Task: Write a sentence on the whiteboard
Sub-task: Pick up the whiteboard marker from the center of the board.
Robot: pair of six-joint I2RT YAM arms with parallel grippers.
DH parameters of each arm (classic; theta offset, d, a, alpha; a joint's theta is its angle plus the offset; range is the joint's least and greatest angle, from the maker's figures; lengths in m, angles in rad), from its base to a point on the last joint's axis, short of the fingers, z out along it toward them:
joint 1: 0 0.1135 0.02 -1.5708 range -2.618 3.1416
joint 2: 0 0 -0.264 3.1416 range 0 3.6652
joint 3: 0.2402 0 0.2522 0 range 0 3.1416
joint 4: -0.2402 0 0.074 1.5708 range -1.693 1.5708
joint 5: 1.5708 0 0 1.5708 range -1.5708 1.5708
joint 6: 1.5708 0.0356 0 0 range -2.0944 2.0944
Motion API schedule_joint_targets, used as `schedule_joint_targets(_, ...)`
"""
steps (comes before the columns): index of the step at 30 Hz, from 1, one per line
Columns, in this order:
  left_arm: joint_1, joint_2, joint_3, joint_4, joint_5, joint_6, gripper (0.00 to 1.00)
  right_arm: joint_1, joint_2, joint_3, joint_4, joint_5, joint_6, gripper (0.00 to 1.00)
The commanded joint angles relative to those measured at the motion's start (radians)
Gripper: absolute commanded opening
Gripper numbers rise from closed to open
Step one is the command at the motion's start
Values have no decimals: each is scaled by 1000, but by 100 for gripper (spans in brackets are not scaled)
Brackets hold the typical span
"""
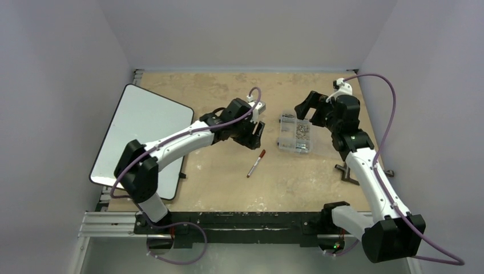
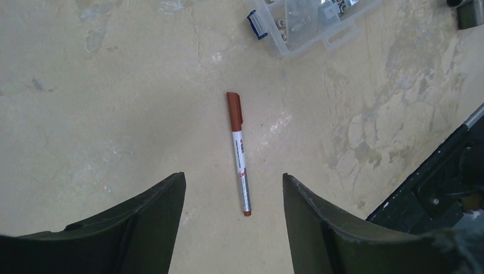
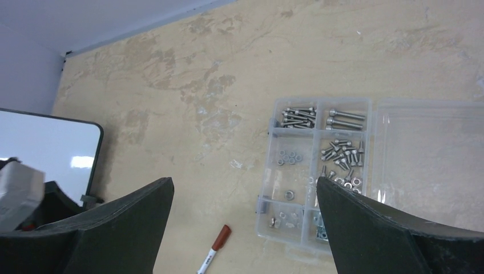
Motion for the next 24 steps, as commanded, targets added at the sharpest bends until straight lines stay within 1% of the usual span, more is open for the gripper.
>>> schedule_joint_targets(1, -29, 86, 98, 29, -8, 36, 61, 2, -35, -5, -6, 26, -54, 99)
schedule_joint_targets(5, -37, 158, 127, 39, -8, 34, 61, 2, -49, -21, 4, 4, -32, 99)
schedule_joint_targets(11, -45, 258, 166, 33, -9, 38, 61, 2, -104, -103, 70, -4, 39, 99)
schedule_joint_targets(20, -53, 354, 215, 21, -16, 51, 53, 2, -112, -108, 48, 2, 37, 99)
schedule_joint_targets(24, -67, 390, 225, 10, -46, 61, 46, 2, -110, -109, 42, 1, 37, 99)
